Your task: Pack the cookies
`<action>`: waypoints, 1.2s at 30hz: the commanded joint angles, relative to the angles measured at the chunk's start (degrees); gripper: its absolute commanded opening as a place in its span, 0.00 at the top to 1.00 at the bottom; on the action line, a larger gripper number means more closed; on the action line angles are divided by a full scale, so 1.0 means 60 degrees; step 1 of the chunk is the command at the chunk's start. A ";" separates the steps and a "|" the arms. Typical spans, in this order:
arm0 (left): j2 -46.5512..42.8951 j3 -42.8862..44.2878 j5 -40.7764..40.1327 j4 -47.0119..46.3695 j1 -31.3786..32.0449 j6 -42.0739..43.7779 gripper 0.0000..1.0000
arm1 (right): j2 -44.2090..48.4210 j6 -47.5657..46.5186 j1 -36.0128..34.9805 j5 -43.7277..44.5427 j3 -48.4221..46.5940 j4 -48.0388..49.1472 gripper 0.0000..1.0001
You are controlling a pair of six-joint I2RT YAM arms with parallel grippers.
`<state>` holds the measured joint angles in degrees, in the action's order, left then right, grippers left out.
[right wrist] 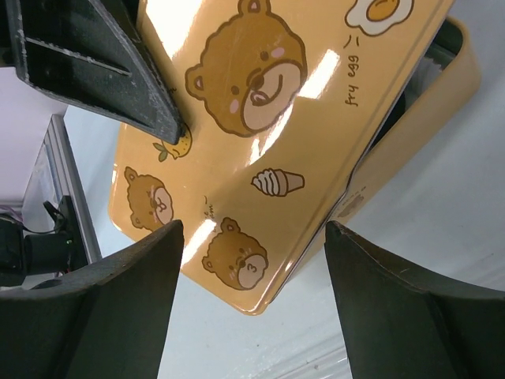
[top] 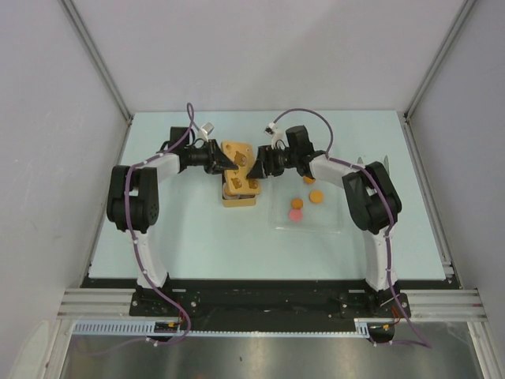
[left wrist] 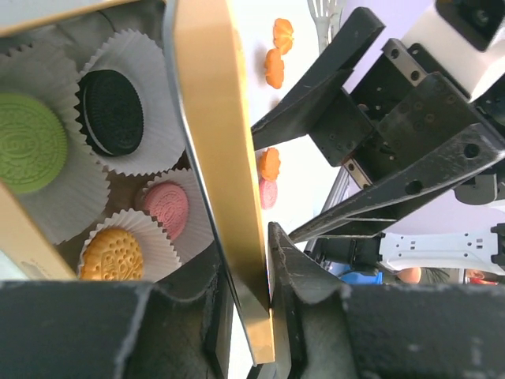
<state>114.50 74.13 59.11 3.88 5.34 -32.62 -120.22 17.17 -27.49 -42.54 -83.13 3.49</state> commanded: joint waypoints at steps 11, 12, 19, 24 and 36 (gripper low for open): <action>0.0092 0.0082 -0.0081 0.0158 -0.0173 0.0515 0.69 | -0.0207 -0.0005 -0.0092 -0.0263 -0.0398 0.0181 0.24; 0.0092 0.0111 -0.0125 0.0217 -0.0158 0.0588 0.69 | -0.0134 -0.0034 -0.0092 -0.0263 -0.0397 0.0152 0.24; -0.0025 0.0287 -0.0520 0.0700 -0.0217 0.0969 0.61 | 0.0101 -0.0108 -0.0150 -0.0190 -0.0295 0.0005 0.25; -0.0099 0.0404 -0.0828 0.0993 -0.0261 0.1232 0.58 | 0.0218 -0.0137 -0.0253 -0.0190 -0.0266 -0.0083 0.25; -0.0142 0.0858 -0.1706 0.1902 -0.0349 0.1848 0.55 | 0.0613 -0.0503 -0.0341 0.0016 -0.0119 -0.0478 0.26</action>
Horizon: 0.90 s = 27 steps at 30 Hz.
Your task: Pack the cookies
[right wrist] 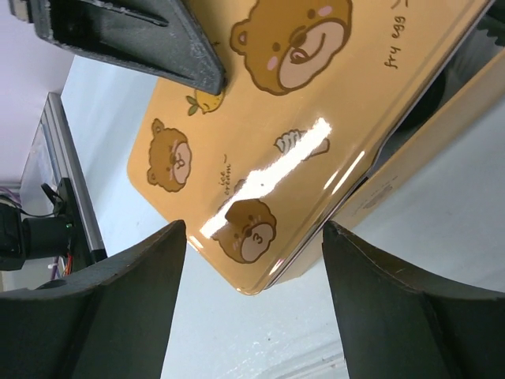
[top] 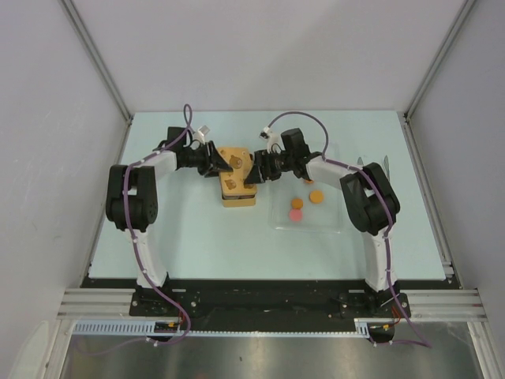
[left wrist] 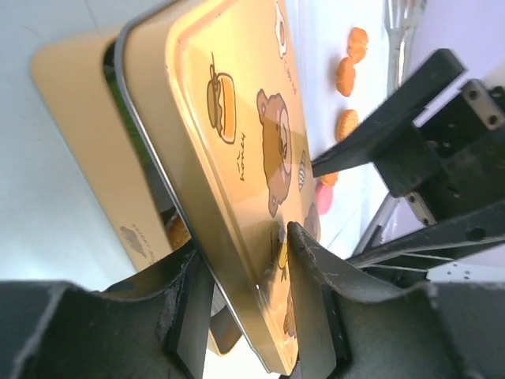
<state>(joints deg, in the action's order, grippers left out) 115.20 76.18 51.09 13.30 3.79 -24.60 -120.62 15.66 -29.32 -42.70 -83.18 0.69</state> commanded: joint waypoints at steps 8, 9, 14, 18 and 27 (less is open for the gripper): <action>-0.0332 0.0882 -0.1000 0.0903 -0.0090 0.0950 0.53 | 0.0752 -0.0413 -0.0050 0.0202 -0.0053 -0.0071 0.27; -0.0332 0.0940 -0.1073 0.1005 -0.0090 0.0980 0.53 | 0.0752 -0.0427 -0.0050 0.0217 -0.0053 -0.0085 0.27; -0.0303 0.1072 -0.1469 0.1225 -0.0090 0.1185 0.53 | 0.0767 -0.0471 -0.0064 0.0246 -0.0053 -0.0085 0.27; -0.0274 0.1102 -0.1718 0.1372 -0.0090 0.1258 0.53 | 0.0767 -0.0486 -0.0079 0.0261 -0.0039 -0.0085 0.28; -0.0171 0.1263 -0.2245 0.1841 -0.0076 0.1624 0.53 | 0.0899 -0.0705 -0.0196 0.0378 -0.0039 -0.0539 0.28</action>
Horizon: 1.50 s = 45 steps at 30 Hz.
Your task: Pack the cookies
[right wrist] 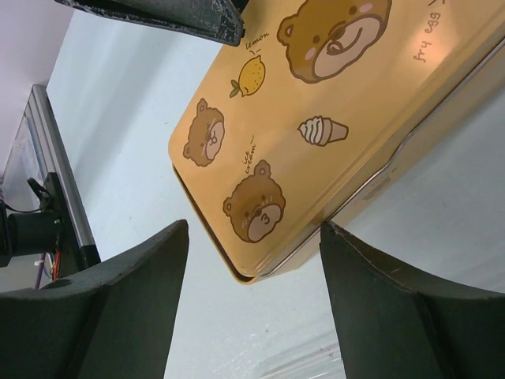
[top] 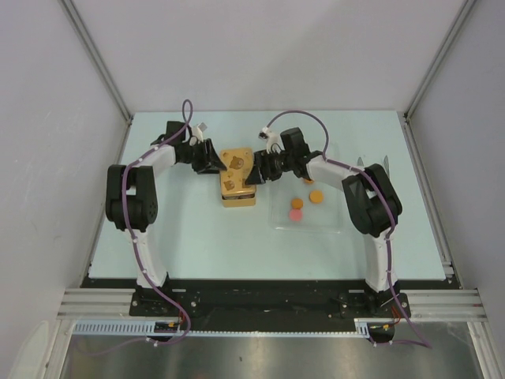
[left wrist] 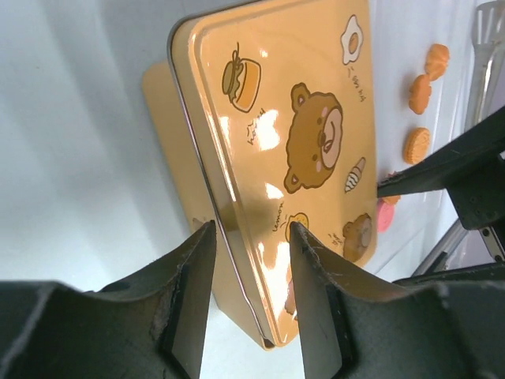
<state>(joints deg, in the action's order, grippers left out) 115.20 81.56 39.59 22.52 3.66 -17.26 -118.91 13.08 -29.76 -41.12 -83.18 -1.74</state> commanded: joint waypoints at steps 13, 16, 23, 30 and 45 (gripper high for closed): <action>-0.0318 0.0279 -0.0520 0.0450 0.0093 0.0649 0.53 | 0.0981 -0.0671 -0.0401 0.0598 0.0210 -0.0340 0.30; -0.0332 0.0279 -0.0637 0.0508 0.0224 0.0737 0.53 | 0.1039 -0.0817 -0.0445 0.0804 0.0196 -0.0471 0.30; -0.0508 0.0235 -0.1076 0.0655 0.0591 0.0971 0.54 | 0.1186 -0.0935 -0.0460 0.1813 0.0269 -0.0516 0.30; -0.0786 0.0059 -0.1501 0.0655 0.0796 0.1016 0.54 | 0.1113 -0.1037 -0.0592 0.2692 0.0255 -0.0575 0.31; -0.1109 -0.0322 -0.1662 0.1021 0.0855 0.1308 0.55 | 0.0893 -0.1169 -0.0914 0.2986 0.0269 -0.0808 0.33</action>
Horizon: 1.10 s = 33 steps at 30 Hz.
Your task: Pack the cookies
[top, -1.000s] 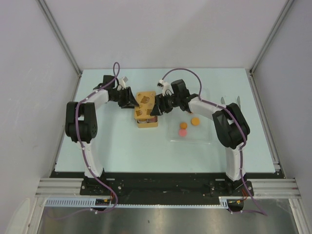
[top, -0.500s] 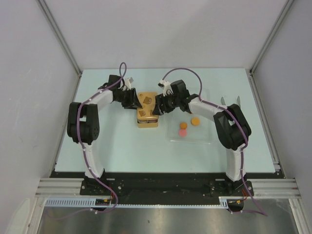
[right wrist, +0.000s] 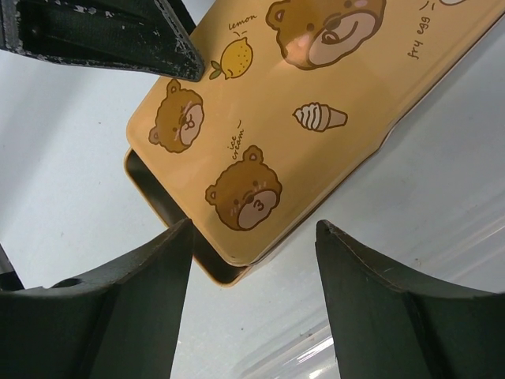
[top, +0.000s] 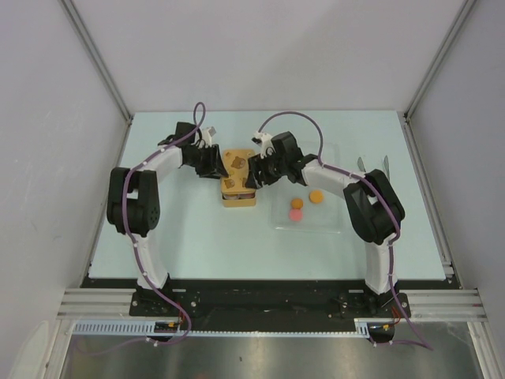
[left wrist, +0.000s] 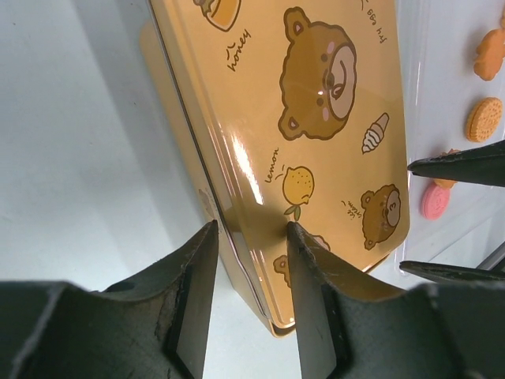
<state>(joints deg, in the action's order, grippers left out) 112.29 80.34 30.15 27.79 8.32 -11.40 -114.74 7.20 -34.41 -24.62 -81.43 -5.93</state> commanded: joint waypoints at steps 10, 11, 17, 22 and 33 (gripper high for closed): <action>-0.0844 -0.0411 -0.0235 0.0261 0.0196 0.0508 0.56 | -0.0008 -0.0307 -0.0358 0.0734 -0.0022 -0.0212 0.34; -0.0858 -0.0425 -0.0264 0.0304 0.0181 0.0537 0.56 | -0.0037 -0.0307 -0.0358 0.0807 -0.0022 -0.0241 0.34; -0.1049 -0.0513 -0.0279 0.0451 0.0283 0.0596 0.56 | -0.0096 -0.0380 -0.0387 0.0983 -0.0022 -0.0475 0.34; -0.1195 -0.0615 -0.0308 0.0568 0.0371 0.0727 0.56 | -0.0096 -0.0395 -0.0431 0.0984 -0.0008 -0.0593 0.35; -0.1488 -0.0996 -0.0440 0.0744 0.0460 0.1006 0.57 | -0.0052 -0.0585 -0.0782 0.1057 0.0138 -0.0769 0.36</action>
<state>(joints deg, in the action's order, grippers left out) 106.69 75.33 27.97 31.24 10.55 -7.29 -114.83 5.39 -37.63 -19.70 -81.43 -9.10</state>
